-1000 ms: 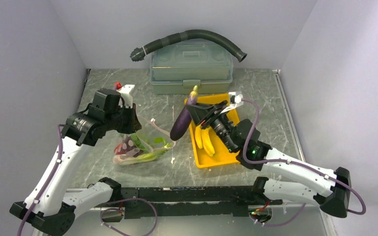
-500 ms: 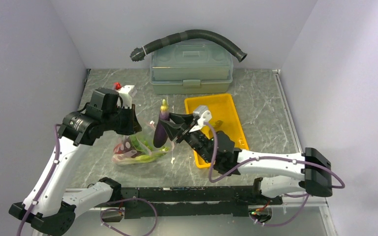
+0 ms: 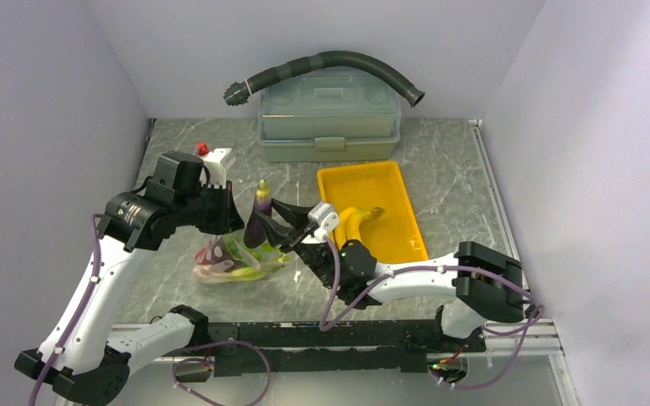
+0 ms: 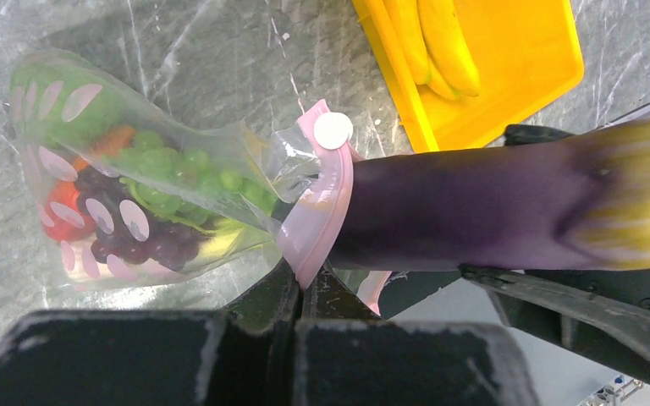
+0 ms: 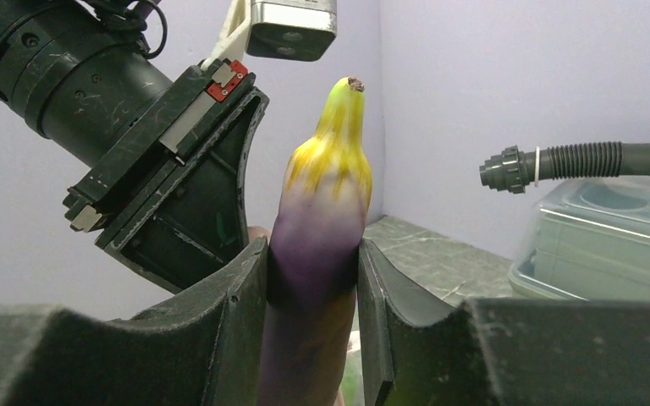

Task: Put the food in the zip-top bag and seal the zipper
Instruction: Place the fake vegetable in the zipper food storage bag.

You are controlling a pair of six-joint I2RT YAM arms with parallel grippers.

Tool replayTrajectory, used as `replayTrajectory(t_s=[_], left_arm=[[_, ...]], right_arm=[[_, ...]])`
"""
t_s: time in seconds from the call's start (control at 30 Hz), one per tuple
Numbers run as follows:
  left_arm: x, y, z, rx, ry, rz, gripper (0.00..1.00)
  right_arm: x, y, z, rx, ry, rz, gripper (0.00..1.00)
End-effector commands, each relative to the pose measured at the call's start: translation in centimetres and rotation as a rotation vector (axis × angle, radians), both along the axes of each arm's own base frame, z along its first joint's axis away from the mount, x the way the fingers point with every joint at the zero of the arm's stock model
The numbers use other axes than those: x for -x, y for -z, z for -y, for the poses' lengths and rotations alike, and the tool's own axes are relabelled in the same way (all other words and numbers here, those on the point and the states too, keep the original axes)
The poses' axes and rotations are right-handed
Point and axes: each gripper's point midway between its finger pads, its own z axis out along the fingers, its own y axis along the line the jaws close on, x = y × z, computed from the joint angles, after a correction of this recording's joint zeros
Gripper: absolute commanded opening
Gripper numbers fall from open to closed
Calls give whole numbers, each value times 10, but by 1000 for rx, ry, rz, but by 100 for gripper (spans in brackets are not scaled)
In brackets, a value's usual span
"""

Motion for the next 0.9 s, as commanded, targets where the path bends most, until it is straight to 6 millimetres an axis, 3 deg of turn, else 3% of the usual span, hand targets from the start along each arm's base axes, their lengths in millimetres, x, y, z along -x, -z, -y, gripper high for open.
replayTrajectory(t_s=[0.0,0.27,0.43,0.67,0.87], left_arm=[[-1,-20,7,55,16,55,0],[-2,-21,6,54,11,62,0],[-4,-20,6,53,10,62,0],[-3,-18,5,47,6,61,0],[-5,-17,6,50,6,61,0]], right_arm=[[4,-30,9,-170,14,33,0],[2,-1,-6,-153,0,-51,1],[3,14,-10,-132,-9,-80,29],[9,21,-6,-73,-29,-81,55],[15,24,0,-27,-53,-88,66]])
